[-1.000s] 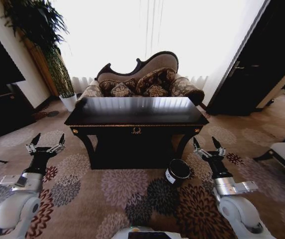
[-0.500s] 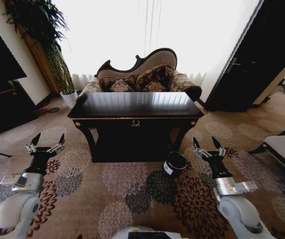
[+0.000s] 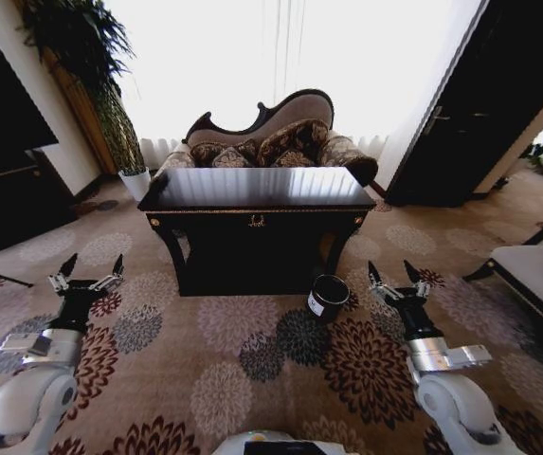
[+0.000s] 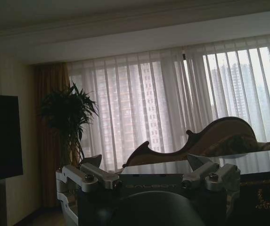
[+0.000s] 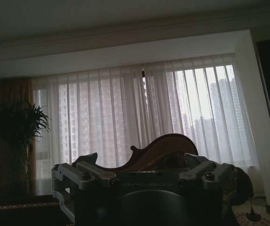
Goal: Move to the front of the table and place the trash on the table into the trash bin.
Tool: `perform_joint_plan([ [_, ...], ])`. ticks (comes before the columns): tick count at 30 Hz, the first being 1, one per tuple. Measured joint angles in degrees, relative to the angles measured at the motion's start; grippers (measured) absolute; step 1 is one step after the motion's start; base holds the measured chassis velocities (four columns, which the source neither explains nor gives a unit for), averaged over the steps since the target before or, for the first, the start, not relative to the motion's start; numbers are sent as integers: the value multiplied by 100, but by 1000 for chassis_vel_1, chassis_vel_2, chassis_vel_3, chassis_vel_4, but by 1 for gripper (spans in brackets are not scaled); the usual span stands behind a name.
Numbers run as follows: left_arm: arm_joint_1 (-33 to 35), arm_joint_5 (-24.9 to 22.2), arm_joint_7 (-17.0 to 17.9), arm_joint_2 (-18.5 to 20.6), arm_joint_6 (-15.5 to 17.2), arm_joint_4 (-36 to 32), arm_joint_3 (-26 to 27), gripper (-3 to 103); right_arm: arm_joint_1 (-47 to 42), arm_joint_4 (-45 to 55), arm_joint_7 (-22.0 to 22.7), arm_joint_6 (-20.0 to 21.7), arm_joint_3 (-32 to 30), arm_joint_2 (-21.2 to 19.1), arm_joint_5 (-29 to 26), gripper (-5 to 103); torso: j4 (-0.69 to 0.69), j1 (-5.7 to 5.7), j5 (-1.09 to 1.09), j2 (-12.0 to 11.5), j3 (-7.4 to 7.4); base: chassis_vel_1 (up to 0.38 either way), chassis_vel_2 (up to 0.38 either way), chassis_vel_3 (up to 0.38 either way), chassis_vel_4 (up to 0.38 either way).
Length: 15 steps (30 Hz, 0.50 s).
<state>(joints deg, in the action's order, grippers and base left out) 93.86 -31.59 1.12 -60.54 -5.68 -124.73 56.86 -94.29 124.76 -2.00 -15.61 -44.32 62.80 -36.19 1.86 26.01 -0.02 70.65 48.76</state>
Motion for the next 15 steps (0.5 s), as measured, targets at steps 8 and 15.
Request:
perform_joint_plan([
  [8, 0, 0, 0, 0, 0, 0, 0, 100, 0, 0, 0, 0, 0, 0, 0, 100, 0, 0, 0, 0, 0, 189, -190, -183, 187],
  [15, 0, 0, 0, 0, 0, 0, 0, 100, -5, 0, 0, 0, 0, 0, 0, 100, 2, -4, 0, 2, -2, 209, -201, -207, 194],
])
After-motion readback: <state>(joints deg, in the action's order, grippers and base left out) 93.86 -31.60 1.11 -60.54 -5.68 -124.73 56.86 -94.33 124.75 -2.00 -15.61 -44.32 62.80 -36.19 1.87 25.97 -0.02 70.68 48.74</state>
